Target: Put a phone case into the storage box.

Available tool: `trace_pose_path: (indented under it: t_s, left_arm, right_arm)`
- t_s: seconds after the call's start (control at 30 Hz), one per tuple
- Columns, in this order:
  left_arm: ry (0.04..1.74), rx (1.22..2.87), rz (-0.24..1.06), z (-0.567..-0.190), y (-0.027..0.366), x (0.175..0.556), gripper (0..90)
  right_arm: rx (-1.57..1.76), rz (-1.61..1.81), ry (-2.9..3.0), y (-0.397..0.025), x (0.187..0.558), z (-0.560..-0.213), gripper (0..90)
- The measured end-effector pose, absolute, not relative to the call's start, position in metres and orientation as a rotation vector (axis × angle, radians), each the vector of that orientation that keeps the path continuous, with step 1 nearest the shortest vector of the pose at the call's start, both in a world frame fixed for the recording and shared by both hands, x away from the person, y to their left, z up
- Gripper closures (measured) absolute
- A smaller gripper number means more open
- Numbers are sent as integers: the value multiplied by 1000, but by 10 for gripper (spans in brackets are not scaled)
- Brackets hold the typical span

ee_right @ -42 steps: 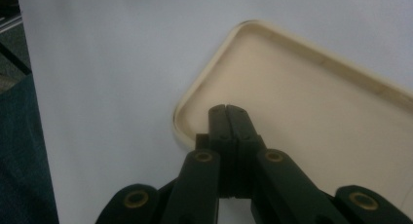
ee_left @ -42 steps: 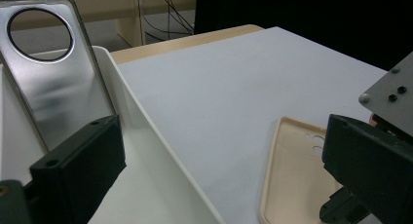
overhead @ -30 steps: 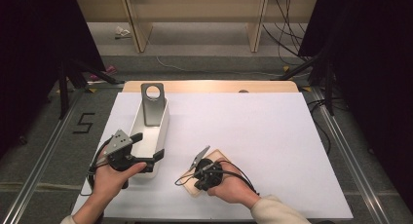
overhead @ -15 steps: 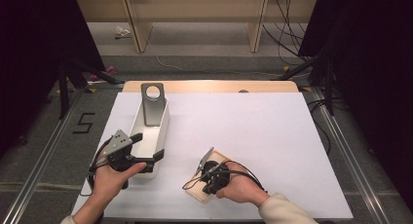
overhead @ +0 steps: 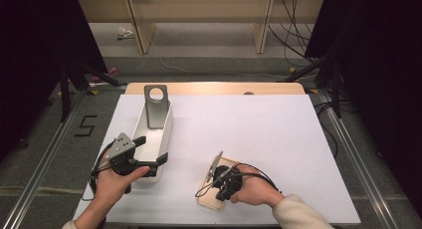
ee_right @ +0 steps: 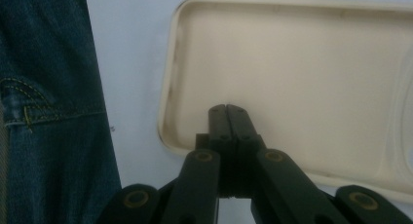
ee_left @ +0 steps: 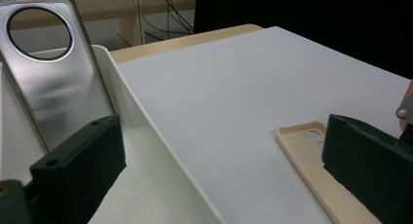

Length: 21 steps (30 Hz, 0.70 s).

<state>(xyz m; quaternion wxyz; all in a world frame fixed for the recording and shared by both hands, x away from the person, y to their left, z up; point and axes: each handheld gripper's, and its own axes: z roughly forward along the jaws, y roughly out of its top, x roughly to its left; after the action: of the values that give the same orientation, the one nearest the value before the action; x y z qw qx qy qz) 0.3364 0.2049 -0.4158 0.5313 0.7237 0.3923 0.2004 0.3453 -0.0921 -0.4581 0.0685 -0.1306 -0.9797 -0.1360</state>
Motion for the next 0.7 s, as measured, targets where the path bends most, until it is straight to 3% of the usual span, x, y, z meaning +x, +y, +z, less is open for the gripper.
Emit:
trace_pose_path:
  t_s: [0.7]
  left_arm:
    - [929,1732,474,-416,203,336,16]
  right_arm:
    - [-390,-341,-2953,-114,350,-456,900]
